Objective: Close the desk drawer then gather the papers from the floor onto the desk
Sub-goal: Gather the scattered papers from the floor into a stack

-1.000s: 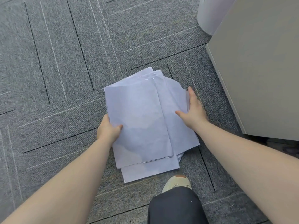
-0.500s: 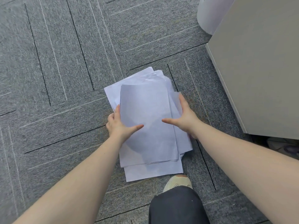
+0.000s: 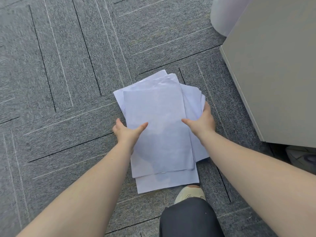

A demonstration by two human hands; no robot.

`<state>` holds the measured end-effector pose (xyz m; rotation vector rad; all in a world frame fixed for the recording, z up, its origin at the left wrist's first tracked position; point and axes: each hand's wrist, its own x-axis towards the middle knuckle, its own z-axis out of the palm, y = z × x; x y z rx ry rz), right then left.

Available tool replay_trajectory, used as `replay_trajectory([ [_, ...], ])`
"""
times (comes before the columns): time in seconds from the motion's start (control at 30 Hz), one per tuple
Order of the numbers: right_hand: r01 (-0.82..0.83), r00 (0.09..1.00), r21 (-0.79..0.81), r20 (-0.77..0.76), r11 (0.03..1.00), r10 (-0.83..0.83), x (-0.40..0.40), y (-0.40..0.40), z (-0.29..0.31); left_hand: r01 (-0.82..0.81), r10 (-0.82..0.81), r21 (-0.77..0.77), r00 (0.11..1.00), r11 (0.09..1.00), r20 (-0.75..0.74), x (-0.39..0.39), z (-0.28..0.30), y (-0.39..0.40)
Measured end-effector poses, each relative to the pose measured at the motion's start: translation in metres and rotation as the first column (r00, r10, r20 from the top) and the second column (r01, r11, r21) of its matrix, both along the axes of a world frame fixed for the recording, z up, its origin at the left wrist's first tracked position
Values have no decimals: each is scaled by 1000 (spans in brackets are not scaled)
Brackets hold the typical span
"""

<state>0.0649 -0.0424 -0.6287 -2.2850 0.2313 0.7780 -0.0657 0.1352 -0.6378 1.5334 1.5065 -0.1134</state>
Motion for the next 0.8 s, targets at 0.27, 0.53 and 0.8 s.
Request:
replay_trajectory([
  [0.27,173,924,242,-375,955,-73,7,-18,2,5,20,-184,991,983,135,8,-5,-9],
  [0.53,130,900,265,-436,955,-2,-4,-2,12,-31,85,-362,987,932,134,16,-4,-11],
  [0.8,65,952,417,-298,906,69,34,19,97,-78,189,-334,930,939,314,55,63,25],
])
